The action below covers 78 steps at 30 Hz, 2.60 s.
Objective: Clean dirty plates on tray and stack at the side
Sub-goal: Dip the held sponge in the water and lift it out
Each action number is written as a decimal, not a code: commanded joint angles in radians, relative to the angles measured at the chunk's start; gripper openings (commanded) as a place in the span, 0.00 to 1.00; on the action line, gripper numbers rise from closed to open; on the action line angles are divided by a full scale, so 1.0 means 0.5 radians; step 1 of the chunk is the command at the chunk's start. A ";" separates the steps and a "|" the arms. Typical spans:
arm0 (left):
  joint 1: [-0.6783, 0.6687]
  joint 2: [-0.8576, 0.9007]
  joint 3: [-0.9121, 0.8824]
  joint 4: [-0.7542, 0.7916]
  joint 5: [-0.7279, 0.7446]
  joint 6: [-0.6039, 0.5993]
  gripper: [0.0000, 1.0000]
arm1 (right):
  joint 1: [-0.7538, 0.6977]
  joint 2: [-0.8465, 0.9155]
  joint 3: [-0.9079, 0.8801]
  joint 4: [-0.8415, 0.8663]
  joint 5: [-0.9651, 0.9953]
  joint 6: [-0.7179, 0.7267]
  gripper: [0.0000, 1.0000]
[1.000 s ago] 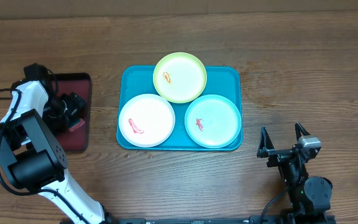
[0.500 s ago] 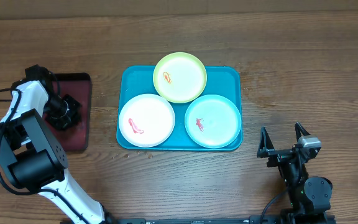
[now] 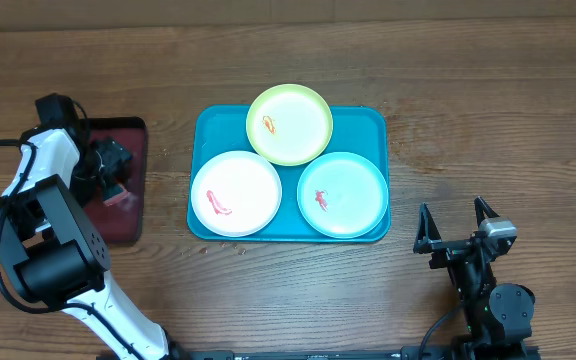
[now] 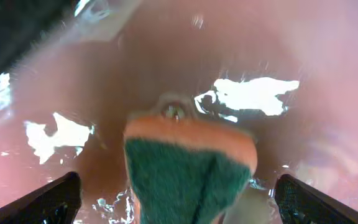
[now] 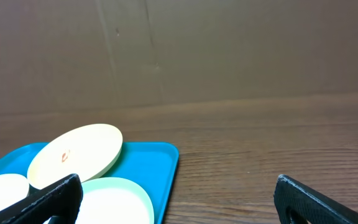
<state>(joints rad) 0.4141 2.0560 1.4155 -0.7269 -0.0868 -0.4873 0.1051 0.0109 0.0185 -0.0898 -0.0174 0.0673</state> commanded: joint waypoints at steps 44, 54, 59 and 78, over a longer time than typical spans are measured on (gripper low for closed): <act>-0.004 0.023 0.010 -0.127 0.047 0.040 1.00 | 0.002 -0.015 -0.020 0.012 0.026 0.010 1.00; -0.004 0.022 0.010 -0.116 -0.027 0.040 0.28 | 0.002 -0.015 -0.020 0.012 0.027 0.010 1.00; -0.004 0.020 0.026 -0.189 -0.027 0.040 0.04 | 0.002 -0.015 -0.020 0.012 0.027 0.010 1.00; -0.009 0.019 1.319 -1.325 0.152 0.038 0.04 | 0.002 -0.015 -0.020 0.012 0.026 0.010 1.00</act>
<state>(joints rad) 0.4141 2.0670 2.0201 -1.3716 -0.0605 -0.4686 0.1055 0.0109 0.0185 -0.0902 -0.0174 0.0677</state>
